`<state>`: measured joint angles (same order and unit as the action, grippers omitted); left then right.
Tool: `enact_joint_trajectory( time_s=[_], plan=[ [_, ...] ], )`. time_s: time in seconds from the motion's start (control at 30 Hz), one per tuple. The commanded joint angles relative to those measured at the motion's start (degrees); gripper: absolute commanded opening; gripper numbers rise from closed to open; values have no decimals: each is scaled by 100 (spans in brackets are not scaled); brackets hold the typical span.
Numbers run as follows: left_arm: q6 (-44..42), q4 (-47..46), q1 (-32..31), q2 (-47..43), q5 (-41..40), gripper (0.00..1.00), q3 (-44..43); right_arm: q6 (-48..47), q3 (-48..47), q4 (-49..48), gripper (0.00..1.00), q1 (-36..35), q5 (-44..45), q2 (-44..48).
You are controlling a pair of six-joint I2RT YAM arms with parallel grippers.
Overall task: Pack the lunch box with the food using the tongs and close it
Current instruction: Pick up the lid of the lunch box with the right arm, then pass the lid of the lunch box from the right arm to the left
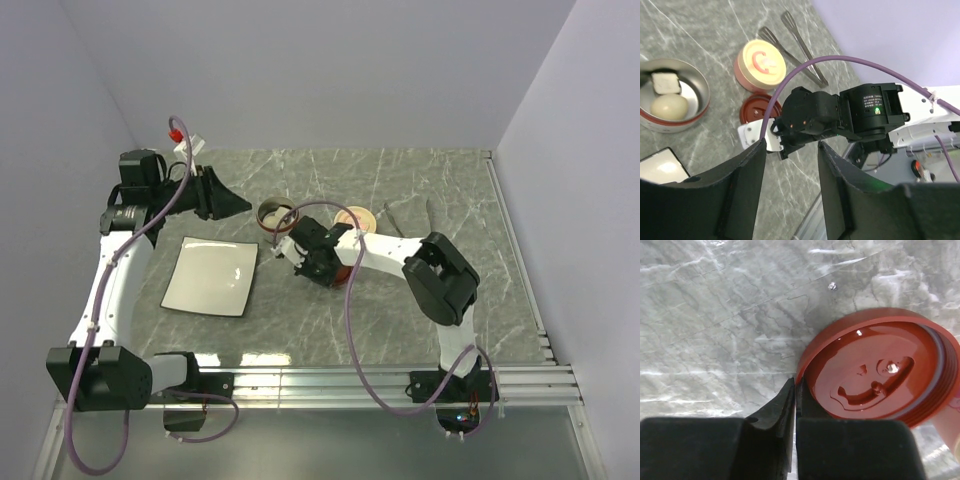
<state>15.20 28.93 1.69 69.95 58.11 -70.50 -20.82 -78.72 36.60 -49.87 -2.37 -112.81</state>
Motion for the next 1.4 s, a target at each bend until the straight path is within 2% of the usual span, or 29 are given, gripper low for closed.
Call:
enact_joint_trajectory(
  time_s=[0.0, 0.13, 0.3, 0.37, 0.4, 0.43, 0.5, 0.57, 0.63, 0.67, 0.7, 0.73, 0.77, 0.8, 0.83, 0.9, 0.97, 1.07, 1.13, 1.17, 1.2, 1.27, 1.37],
  plan=[
    [185, -431, 59, -385, -238, 52, -34, 209, -143, 259, 0, 266, -1050, 250],
    [360, -730, 85, -588, -238, 56, 10, 429, -870, 734, 0, 495, -2353, 1110],
    [869, -1353, 103, -720, -239, 60, 176, 859, -1707, 1024, 0, 776, -3084, 1569],
    [1342, -1843, 103, -816, -142, 62, 430, 1131, -2277, 1173, 0, 1056, -3864, 1578],
    [1476, -2003, 103, -851, -98, 63, 501, 1254, -2375, 1191, 0, 1162, -4181, 1570],
    [1599, -2136, 103, -869, -46, 64, 554, 1395, -2428, 1166, 0, 1268, -4854, 1578],
    [1862, -2408, 103, -904, -1, 66, 660, 1876, -2394, 885, 0, 1609, -5437, 1648],
    [1977, -2558, 103, -931, 60, 69, 721, 2351, -2272, 332, 0, 1830, -6377, 1771],
    [2240, -2838, 103, -957, 78, 74, 844, 3335, -1964, -282, 0, 2137, -6985, 1903],
    [2372, -2918, 94, -966, 139, 78, 914, 3782, -1815, -1190, 0, 2217, -7562, 1947],
    [2704, -3137, 103, -957, 166, 79, 1046, 4866, -1457, -1782, 0, 2279, -7759, 2008],
    [2907, -3400, 103, -940, 183, 82, 1134, 5442, -1271, -2406, 0, 2358, -7874, 2122],
    [3118, -3550, 103, -922, 149, 87, 1239, 6510, -1086, -3613, 0, 2376, -7919, 2202],
    [3521, -3656, 94, -922, 114, 89, 1475, 7121, -693, -4312, 0, 2394, -7954, 2350],
    [3699, -3884, 94, -922, 70, 90, 1617, 7771, -497, -5859, 0, 2394, -7946, 2413],
    [4024, -4113, 51, -975, -44, 91, 2029, 9306, -207, -6986, 0, 2394, -7867, 2431],
    [4209, -4699, 24, -1080, -45, 89, 2276, 9666, -223, -7482, 0, 2394, -7866, 2405],
    [4693, -6164, -116, -1256, 130, 87, 2734, 9465, -293, -6976, 0, 2394, -7761, 2387],
    [4248, -6347, -388, -1544, -9, 87, 2857, 9657, -188, -7174, 0, 2411, -7665, 2361],
    [3793, -5999, -502, -1659, -219, 88, 2805, 9902, -136, -7245, 0, 2403, -7629, 2361],
    [2718, -5195, -808, -1765, -482, 89, 2613, 9982, -39, -7272, 0, 2437, -7577, 2378],
    [1485, -4574, -1161, -1994, -1360, 88, 2445, 10054, 58, -7159, 0, 2429, -7454, 2404],
    [749, -4054, -1794, -2074, -2512, 84, 2252, 9905, 137, -6667, 0, 2429, -7287, 2413]
  ],
)
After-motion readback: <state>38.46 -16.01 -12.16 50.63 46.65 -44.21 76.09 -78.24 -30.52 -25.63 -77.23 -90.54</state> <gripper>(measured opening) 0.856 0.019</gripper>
